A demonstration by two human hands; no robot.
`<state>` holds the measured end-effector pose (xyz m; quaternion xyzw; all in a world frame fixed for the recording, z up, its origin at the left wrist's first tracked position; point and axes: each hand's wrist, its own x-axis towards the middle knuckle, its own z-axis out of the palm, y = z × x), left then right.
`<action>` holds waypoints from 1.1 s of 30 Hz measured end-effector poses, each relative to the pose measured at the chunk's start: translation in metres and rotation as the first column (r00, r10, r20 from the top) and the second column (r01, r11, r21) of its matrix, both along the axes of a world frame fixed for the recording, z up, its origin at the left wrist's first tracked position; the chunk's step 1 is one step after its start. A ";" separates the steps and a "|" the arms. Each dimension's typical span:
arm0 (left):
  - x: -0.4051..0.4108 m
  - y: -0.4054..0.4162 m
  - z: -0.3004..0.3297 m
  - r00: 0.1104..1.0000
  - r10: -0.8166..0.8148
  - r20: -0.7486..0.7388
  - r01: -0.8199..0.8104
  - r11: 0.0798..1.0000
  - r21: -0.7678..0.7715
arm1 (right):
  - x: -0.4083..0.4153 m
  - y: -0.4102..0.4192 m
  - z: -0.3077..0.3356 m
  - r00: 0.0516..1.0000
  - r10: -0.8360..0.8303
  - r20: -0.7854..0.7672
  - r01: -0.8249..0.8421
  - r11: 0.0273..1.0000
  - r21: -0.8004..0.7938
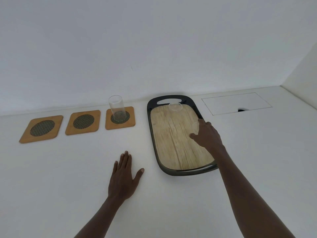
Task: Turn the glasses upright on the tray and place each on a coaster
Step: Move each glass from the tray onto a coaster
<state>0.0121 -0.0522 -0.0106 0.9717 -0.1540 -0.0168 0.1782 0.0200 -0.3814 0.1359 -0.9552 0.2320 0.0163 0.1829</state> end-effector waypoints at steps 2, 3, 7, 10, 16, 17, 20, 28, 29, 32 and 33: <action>0.000 0.000 0.000 1.000 0.001 0.003 -0.001 1.000 -0.003 | 0.000 0.000 -0.001 1.000 -0.006 0.015 0.006 1.000 -0.001; 0.000 -0.001 0.000 1.000 0.003 0.003 -0.003 1.000 -0.004 | 0.000 0.001 -0.001 1.000 -0.011 0.027 0.011 1.000 0.002; 0.000 -0.001 -0.001 1.000 0.008 0.008 -0.008 1.000 -0.007 | -0.001 0.003 -0.001 0.997 -0.028 0.070 0.026 0.999 0.023; -0.001 0.000 0.001 1.000 0.007 0.003 -0.007 1.000 -0.011 | -0.002 0.006 0.001 0.995 -0.033 0.097 0.032 0.999 0.018; -0.001 0.000 0.006 0.999 -0.005 -0.045 0.002 0.998 -0.069 | -0.006 0.022 0.019 0.980 -0.031 0.197 0.034 0.999 -0.013; -0.002 0.001 0.008 0.999 -0.007 -0.054 0.001 0.995 -0.097 | -0.007 0.026 0.023 0.976 -0.025 0.218 0.029 0.999 -0.015; -0.002 0.011 0.011 0.998 -0.007 -0.061 -0.003 0.987 -0.162 | -0.009 0.043 0.036 0.961 -0.002 0.275 0.010 1.000 -0.025; 0.011 0.066 0.021 0.997 0.048 -0.055 -0.057 0.985 -0.164 | -0.006 0.114 0.067 0.930 0.085 0.358 -0.090 0.996 -0.003; 0.014 0.075 0.022 0.997 0.055 -0.055 -0.063 0.985 -0.159 | -0.005 0.125 0.070 0.926 0.093 0.366 -0.101 0.995 0.002; 0.023 0.101 0.025 0.996 0.072 -0.057 -0.080 0.986 -0.148 | -0.001 0.156 0.077 0.916 0.117 0.383 -0.125 0.992 -0.004; 0.026 0.110 0.025 0.995 0.078 -0.057 -0.085 0.986 -0.146 | 0.001 0.166 0.079 0.912 0.123 0.391 -0.132 0.991 -0.005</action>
